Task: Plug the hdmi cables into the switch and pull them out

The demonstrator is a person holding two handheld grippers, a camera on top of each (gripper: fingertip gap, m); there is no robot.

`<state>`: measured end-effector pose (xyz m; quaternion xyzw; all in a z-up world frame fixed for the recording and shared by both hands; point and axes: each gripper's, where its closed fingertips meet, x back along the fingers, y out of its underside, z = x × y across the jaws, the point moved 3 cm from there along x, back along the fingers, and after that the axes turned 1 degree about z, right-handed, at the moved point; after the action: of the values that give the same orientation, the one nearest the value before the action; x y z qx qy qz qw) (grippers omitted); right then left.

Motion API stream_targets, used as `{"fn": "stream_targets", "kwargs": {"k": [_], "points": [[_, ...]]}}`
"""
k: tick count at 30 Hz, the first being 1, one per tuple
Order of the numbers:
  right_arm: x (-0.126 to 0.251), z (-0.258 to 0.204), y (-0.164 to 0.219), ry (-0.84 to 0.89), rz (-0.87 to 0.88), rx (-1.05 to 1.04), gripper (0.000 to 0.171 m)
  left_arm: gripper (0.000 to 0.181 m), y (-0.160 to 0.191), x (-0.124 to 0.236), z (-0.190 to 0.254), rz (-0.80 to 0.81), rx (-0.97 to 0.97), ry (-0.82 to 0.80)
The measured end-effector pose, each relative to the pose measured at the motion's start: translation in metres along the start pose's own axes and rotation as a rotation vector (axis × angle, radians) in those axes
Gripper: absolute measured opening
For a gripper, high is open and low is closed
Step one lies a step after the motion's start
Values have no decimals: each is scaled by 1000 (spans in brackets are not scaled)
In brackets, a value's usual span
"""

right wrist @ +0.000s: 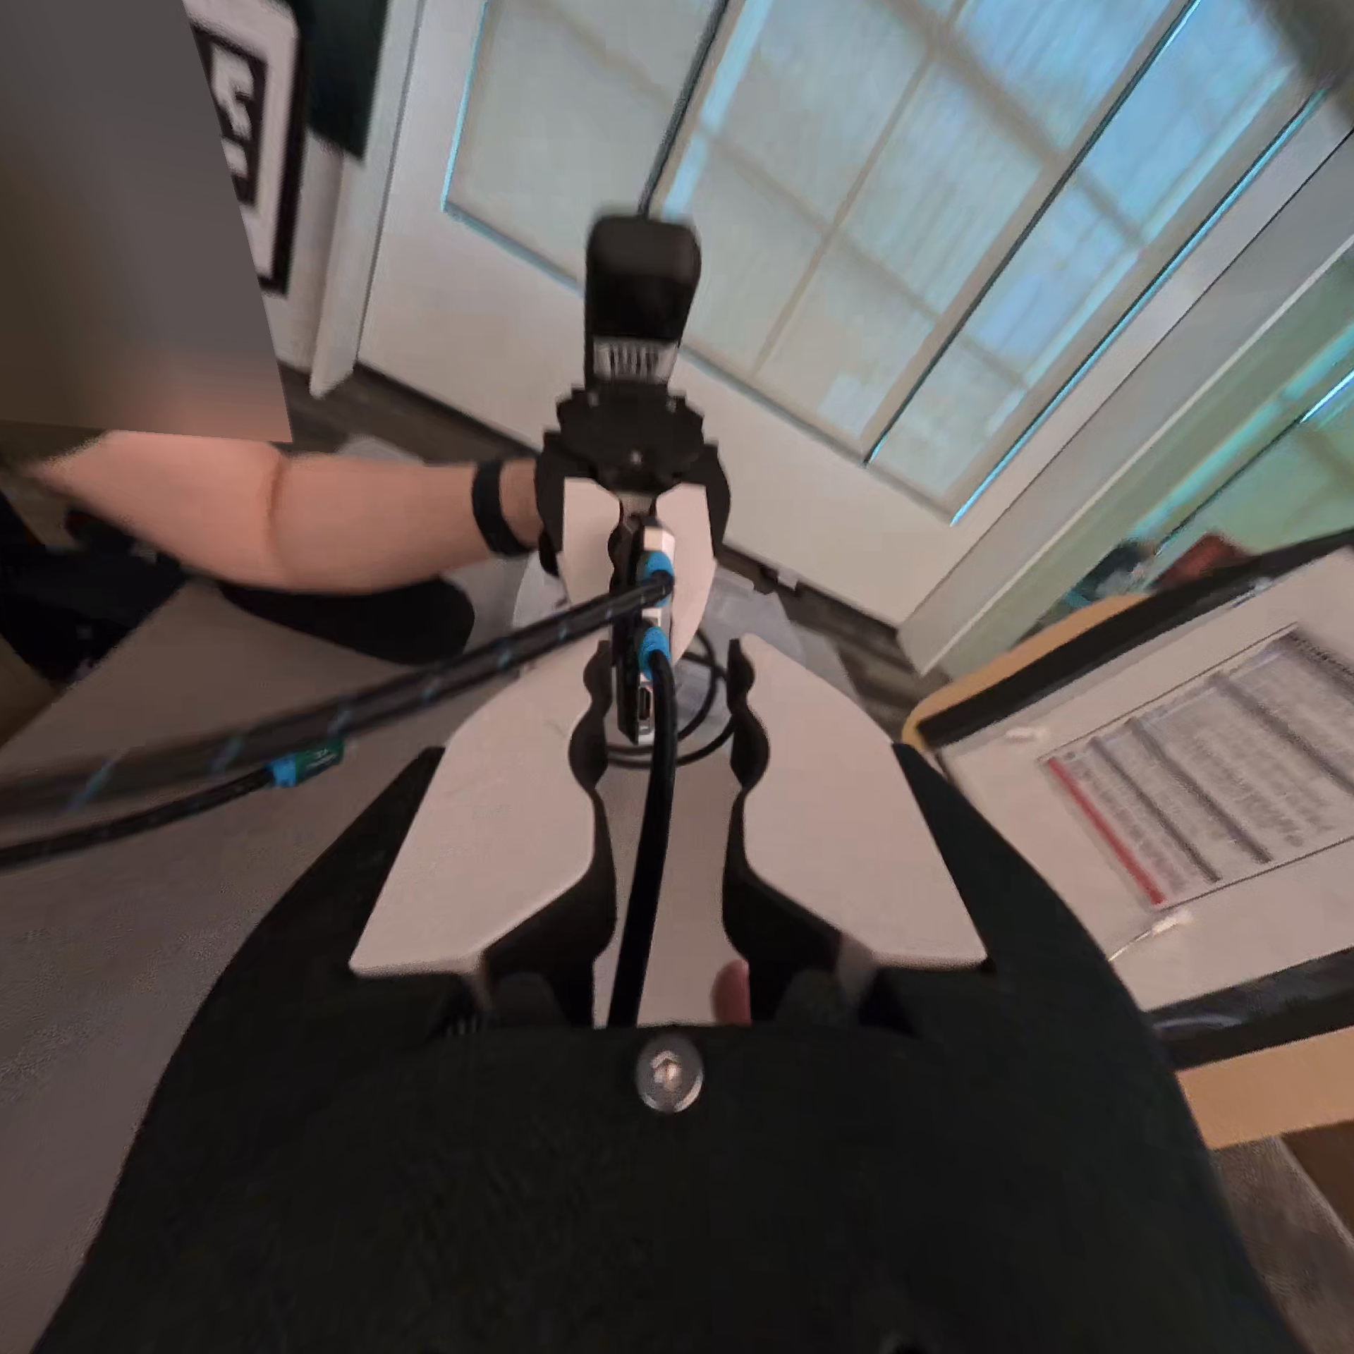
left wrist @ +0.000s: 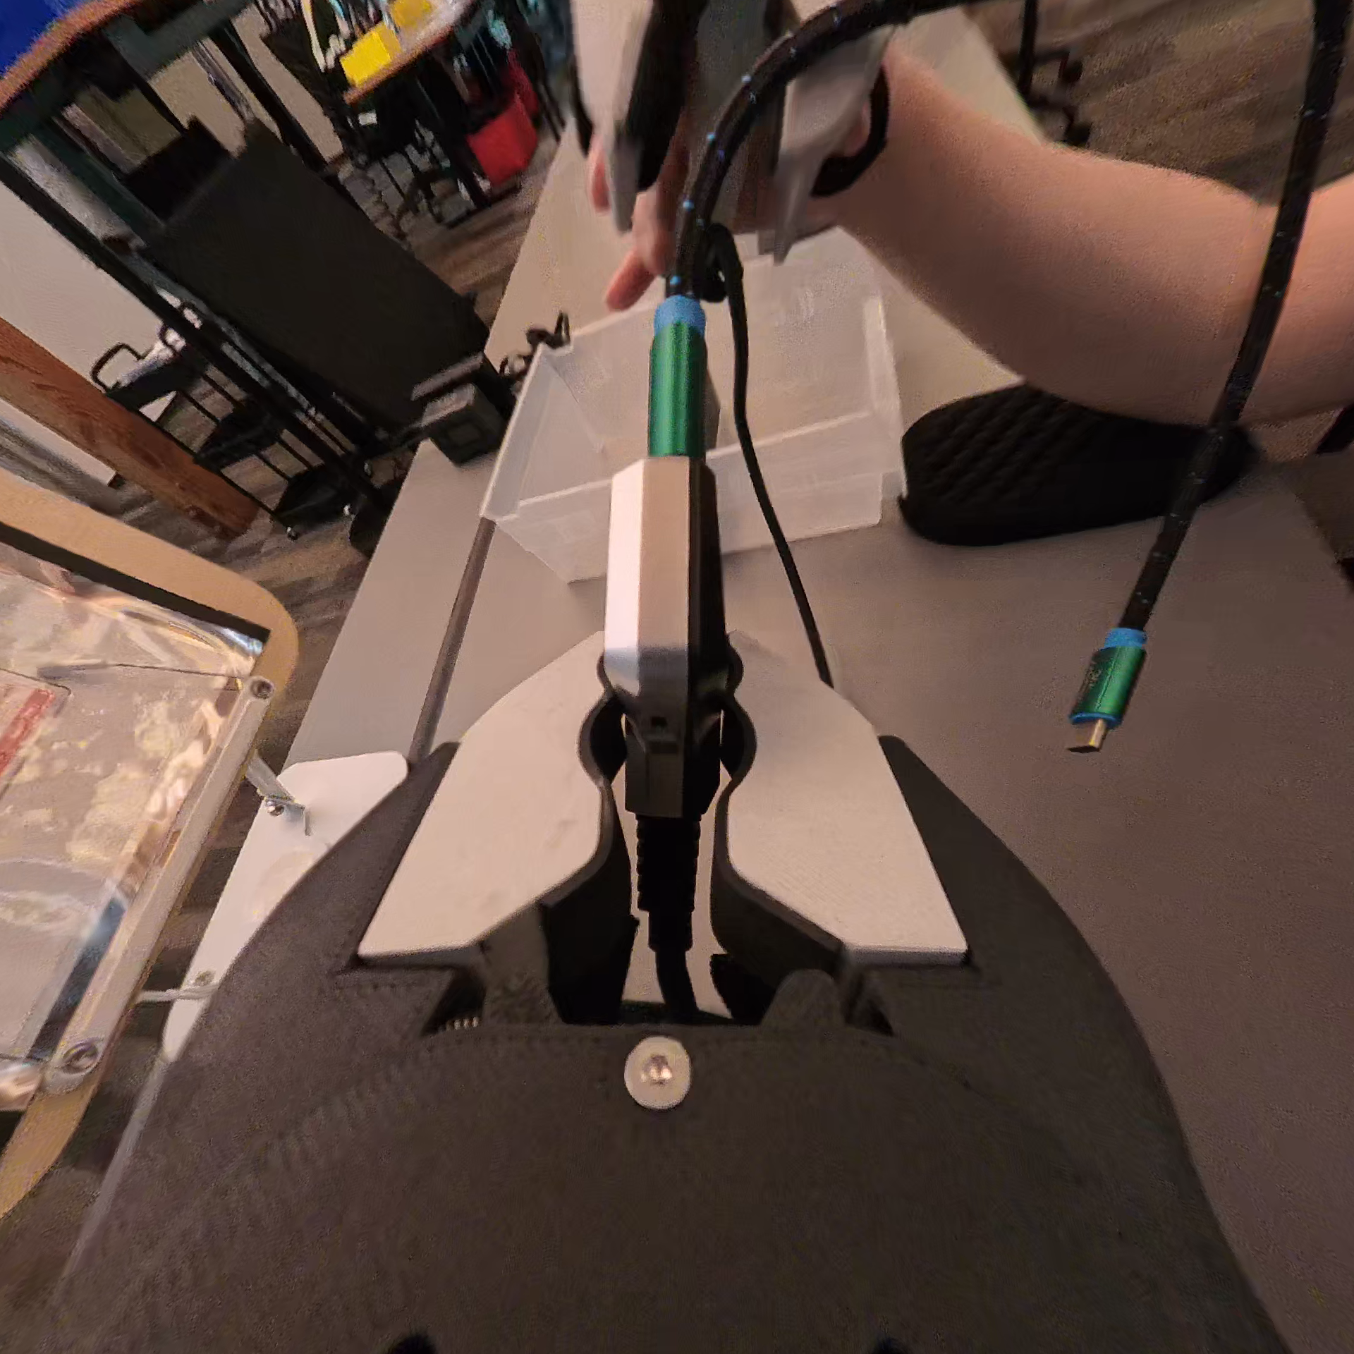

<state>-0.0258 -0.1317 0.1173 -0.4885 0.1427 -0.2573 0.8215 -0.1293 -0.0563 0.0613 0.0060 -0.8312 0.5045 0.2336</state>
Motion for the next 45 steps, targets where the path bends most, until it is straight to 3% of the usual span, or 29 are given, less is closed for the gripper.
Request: {"fn": "stream_targets", "kwargs": {"k": [4, 6, 7, 10, 13, 15, 18, 22, 28, 30, 34, 38, 41, 45], "points": [[65, 17, -54, 149, 402, -32, 26, 23, -25, 28, 2, 211, 68, 78], [93, 34, -58, 200, 590, -165, 17, 23, -39, 38, 6, 322, 106, 143], [96, 42, -49, 215, 603, -227, 16, 22, -43, 40, 8, 354, 119, 169], [63, 54, 4, 220, 403, -311, 17, 23, -57, 45, 14, 445, 172, 237], [10, 38, 36, 65, 248, -364, 27, 23, -67, 47, 16, 509, 214, 275], [-21, 16, 34, -59, 230, -349, 38, 23, -70, 46, 15, 521, 225, 264], [-48, -10, 12, -146, 295, -280, 39, 23, -68, 41, 8, 512, 233, 192], [-63, -12, -3, -73, 344, -286, 40, 23, -63, 35, 0, 526, 262, 144], [-74, -7, 5, 0, 301, -318, 36, 22, -64, 23, 0, 574, 334, 181], [-75, -10, 4, -44, 306, -336, 21, 23, -62, 20, -1, 581, 356, 190], [-73, -1, 16, -12, 194, -381, 21, 26, -51, 18, -12, 522, 402, 146], [-54, 24, 26, 146, 135, -397, 20, 26, -48, 52, -39, 596, 433, -28], [-18, 52, 19, 330, 129, -400, 20, 26, -42, 81, -53, 607, 400, -156], [63, 89, -3, 677, 221, -462, 21, 19, -43, 98, -52, 572, 358, -201]]}}
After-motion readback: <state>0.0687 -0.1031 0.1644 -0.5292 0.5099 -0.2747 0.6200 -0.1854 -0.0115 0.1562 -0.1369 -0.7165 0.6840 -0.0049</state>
